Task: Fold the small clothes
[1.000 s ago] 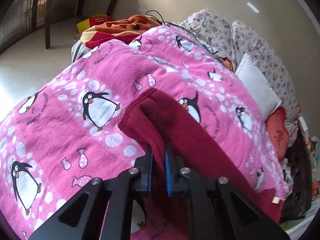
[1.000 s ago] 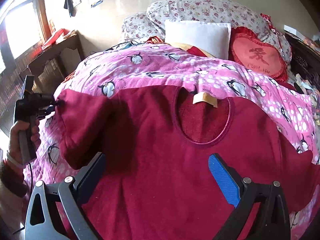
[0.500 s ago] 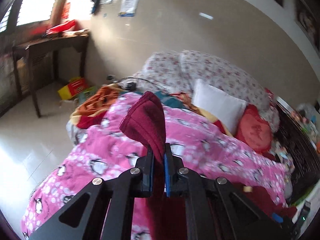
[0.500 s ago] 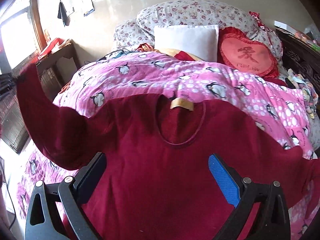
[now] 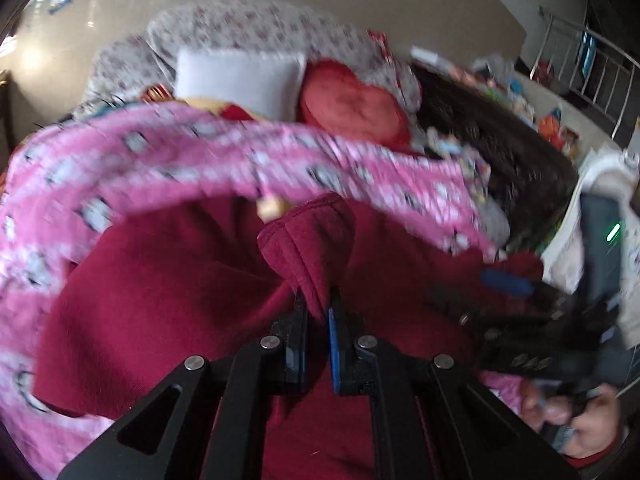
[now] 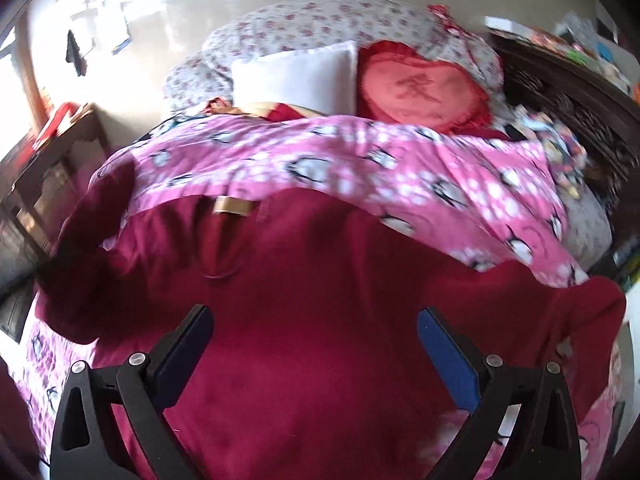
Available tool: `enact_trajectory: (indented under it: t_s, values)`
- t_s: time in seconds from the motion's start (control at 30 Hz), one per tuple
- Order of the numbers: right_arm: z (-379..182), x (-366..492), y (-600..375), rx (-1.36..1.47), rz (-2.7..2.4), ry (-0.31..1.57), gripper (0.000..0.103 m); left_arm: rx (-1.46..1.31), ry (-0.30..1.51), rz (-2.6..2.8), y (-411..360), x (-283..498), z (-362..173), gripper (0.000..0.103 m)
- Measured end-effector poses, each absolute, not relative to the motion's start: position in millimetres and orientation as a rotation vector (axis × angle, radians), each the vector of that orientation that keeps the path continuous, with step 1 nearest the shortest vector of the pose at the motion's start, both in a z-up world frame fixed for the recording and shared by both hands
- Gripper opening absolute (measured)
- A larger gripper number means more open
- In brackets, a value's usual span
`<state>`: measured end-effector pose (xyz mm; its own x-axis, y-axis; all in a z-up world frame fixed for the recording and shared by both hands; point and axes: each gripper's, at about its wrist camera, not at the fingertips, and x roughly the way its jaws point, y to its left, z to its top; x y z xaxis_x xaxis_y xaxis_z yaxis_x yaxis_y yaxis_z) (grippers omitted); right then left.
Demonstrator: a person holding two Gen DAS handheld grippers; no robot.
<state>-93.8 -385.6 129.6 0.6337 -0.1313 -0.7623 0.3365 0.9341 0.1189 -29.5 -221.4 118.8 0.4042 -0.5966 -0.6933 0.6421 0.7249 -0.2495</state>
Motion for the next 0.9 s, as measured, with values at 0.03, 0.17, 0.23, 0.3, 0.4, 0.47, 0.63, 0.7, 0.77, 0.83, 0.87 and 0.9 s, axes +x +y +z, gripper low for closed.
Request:
enact_trajectory:
  t_s: [0.03,0.17,0.23,0.3,0.4,0.47,0.63,0.7,0.77,0.83,0.87,0.9]
  values:
    - [127.3,-95.5,-390.2,0.269,-0.277,0.848,0.103,0.078,0.856,-0.784,-230.6,-32.5,106.8,0.008]
    - [118.6,-100.3,-405.1,0.304,-0.298,0.866,0.103,0.092,0.969,-0.826,-244.8,-30.5,76.7,0.016]
    - [116.7,-99.9,-408.7,0.333,-0.277,0.865,0.103,0.105,0.956,-0.847,-232.7,-33.6,86.2,0.028]
    - [115.5,-97.0,-406.3,0.351,-0.240,0.861,0.103,0.114,0.899,-0.853,-211.8,-36.8,105.7,0.057]
    - [112.5,-87.4,-395.3,0.356,-0.166,0.868,0.103,0.123,0.802,-0.784,-171.3,-32.7,130.9,0.091]
    - [108.0,-79.7,-387.0,0.344,-0.141,0.880,0.103,0.147,0.779,-0.726,-150.4,-20.6,138.1,0.091]
    - [93.6,-61.1,-375.3,0.320,-0.136,0.939,0.103,0.166,0.825,-0.534,-95.8,29.6,119.4,0.091]
    - [87.1,-58.6,-373.5,0.307,-0.144,0.960,0.103,0.168,0.849,-0.480,-86.4,48.0,106.5,0.091]
    - [81.7,-57.2,-369.7,0.266,-0.157,0.966,0.103,0.169,0.878,-0.458,-82.7,63.0,90.5,0.091]
    - [77.9,-56.7,-361.1,0.184,-0.164,0.969,0.102,0.163,0.888,-0.442,-80.9,71.9,80.9,0.091]
    - [79.4,-57.8,-355.4,0.131,-0.157,0.956,0.094,0.160,0.896,-0.442,-82.9,75.4,75.4,0.086]
    - [81.8,-59.5,-351.8,0.091,-0.147,0.938,0.084,0.153,0.912,-0.449,-82.7,78.8,69.4,0.076]
